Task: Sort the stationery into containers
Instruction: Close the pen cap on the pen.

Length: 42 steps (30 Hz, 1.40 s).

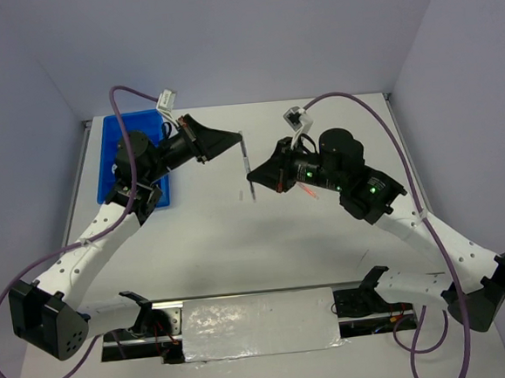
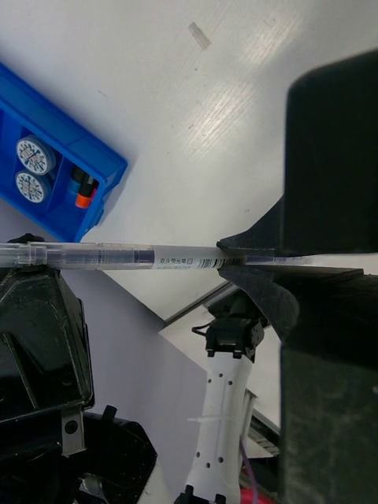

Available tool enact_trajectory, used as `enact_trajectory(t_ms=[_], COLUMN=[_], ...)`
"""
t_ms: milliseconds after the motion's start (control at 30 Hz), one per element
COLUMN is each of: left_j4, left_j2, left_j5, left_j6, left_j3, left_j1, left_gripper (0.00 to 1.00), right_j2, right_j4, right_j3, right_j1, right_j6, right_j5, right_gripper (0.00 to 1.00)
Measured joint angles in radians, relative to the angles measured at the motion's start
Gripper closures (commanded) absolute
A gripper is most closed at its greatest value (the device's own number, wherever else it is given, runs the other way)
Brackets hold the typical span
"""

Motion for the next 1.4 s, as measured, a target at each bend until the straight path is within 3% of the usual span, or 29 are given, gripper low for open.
enact_trajectory(t_ms=[267,400,433,533,700,1067,1167,1200,1300,1367,1400], left_j4=[-0.046,-0.048,-0.048,-0.078,-0.103,-0.043,-0.037,-0.033,-0.012,0.006,0.014], left_j2=[0.002,0.002,0.002,-0.009,-0.015,-0.010,-0.007,-0.006,0.003,0.007,0.008], left_j5=[0.016,0.048,0.053,0.081,0.137,0.166,0.167,0.169,0.177,0.189,0.196], left_j6=[0.105,0.153,0.162,0.185,0.199,0.168,0.161,0.158,0.152,0.152,0.152], left_j3=[0.034,0.053,0.056,0.064,0.064,0.064,0.064,0.064,0.064,0.064,0.064], left_j1=[0.000,0.000,0.000,-0.002,-0.015,-0.016,-0.017,-0.016,-0.016,-0.016,-0.016], left_gripper=[0.98,0.79,0.68,0.57,0.55,0.58,0.68,0.79,0.95,0.99,1.00], right_j2=[0.025,0.024,0.024,0.025,0.025,0.025,0.025,0.025,0.023,0.024,0.023], right_j4=[-0.069,-0.050,-0.047,-0.016,0.022,0.067,0.071,0.074,0.085,0.088,0.090], right_j3=[0.052,0.052,0.052,0.053,0.071,0.073,0.073,0.073,0.073,0.073,0.073], right_j1=[-0.020,-0.024,-0.026,-0.027,-0.033,-0.032,-0.028,-0.027,-0.027,-0.027,-0.028], right_j6=[-0.108,-0.159,-0.167,-0.191,-0.211,-0.212,-0.209,-0.207,-0.192,-0.186,-0.186], right_j5=[-0.002,-0.036,-0.045,-0.048,-0.042,-0.063,-0.080,-0.085,-0.093,-0.099,-0.106], right_gripper=[1.00,1.00,1.00,1.00,1.00,1.00,1.00,1.00,1.00,0.99,0.87])
